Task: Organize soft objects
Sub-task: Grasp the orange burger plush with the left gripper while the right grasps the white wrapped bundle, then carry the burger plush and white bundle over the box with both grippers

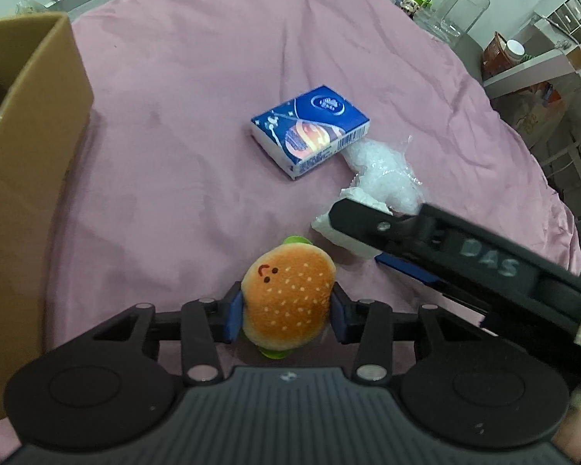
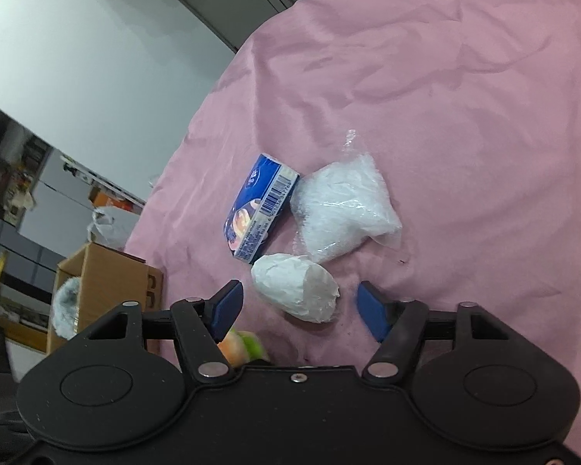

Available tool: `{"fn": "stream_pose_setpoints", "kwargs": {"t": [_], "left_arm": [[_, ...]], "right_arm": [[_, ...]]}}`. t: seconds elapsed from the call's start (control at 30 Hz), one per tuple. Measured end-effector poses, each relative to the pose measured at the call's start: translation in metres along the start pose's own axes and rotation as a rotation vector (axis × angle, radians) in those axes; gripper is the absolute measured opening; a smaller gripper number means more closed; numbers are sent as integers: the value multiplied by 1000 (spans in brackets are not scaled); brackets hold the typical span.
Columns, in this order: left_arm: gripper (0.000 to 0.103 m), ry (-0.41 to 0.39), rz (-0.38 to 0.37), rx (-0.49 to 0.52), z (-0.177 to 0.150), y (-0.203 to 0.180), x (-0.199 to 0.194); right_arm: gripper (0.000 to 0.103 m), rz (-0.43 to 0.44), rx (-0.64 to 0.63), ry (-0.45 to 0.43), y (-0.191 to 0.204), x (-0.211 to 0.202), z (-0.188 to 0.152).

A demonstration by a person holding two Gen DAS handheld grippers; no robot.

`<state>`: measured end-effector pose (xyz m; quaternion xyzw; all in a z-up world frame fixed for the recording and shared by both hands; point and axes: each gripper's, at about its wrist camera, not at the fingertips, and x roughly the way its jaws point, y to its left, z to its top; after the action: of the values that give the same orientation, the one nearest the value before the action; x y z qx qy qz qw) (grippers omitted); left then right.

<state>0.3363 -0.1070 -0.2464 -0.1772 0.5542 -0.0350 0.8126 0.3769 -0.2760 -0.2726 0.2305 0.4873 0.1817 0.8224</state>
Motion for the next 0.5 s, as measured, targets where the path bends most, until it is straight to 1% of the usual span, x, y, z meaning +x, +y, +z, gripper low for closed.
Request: {"fn": "stream_pose_setpoints", "kwargs": {"t": [0.03, 0.07, 0.27, 0.5], "left_arm": [[43, -3, 2, 1, 1, 0, -4], [43, -6, 3, 2, 1, 1, -8], [43, -32, 15, 19, 3, 4, -36], [43, -65, 8, 42, 0, 1, -68]], "right_arm": [[45, -4, -2, 10, 1, 2, 1], [44, -4, 10, 19, 2, 3, 1], [43, -37, -5, 16, 23, -16, 5], [43, -71, -2, -7, 44, -52, 6]]}}
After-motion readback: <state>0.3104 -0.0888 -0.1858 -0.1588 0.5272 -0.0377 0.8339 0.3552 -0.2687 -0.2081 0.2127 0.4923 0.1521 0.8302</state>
